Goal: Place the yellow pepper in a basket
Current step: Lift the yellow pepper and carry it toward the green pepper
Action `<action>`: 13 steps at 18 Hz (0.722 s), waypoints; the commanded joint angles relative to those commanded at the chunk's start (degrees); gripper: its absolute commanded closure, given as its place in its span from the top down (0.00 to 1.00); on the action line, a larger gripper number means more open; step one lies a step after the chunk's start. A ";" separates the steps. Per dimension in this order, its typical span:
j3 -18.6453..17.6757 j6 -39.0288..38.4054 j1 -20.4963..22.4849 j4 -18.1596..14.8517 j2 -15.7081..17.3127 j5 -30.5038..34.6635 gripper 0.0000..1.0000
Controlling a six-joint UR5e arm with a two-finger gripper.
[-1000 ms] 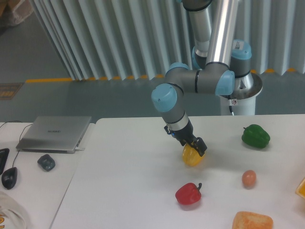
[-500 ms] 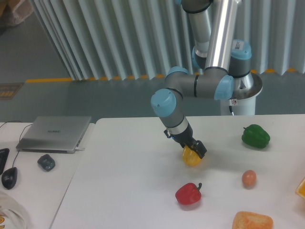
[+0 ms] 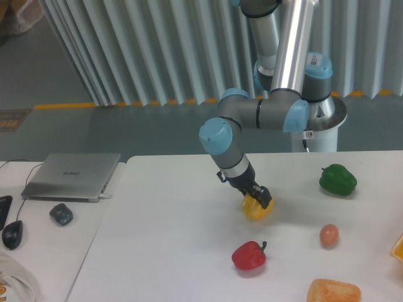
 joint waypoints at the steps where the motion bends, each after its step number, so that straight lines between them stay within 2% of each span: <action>1: 0.70 0.00 0.26 -0.18 0.35 -0.26 0.43; 3: 1.41 0.09 0.53 -0.70 1.23 -0.44 0.43; 6: 3.68 3.23 1.93 -3.59 2.11 -0.79 0.43; 13: 6.42 12.64 6.58 -3.61 3.61 -3.42 0.43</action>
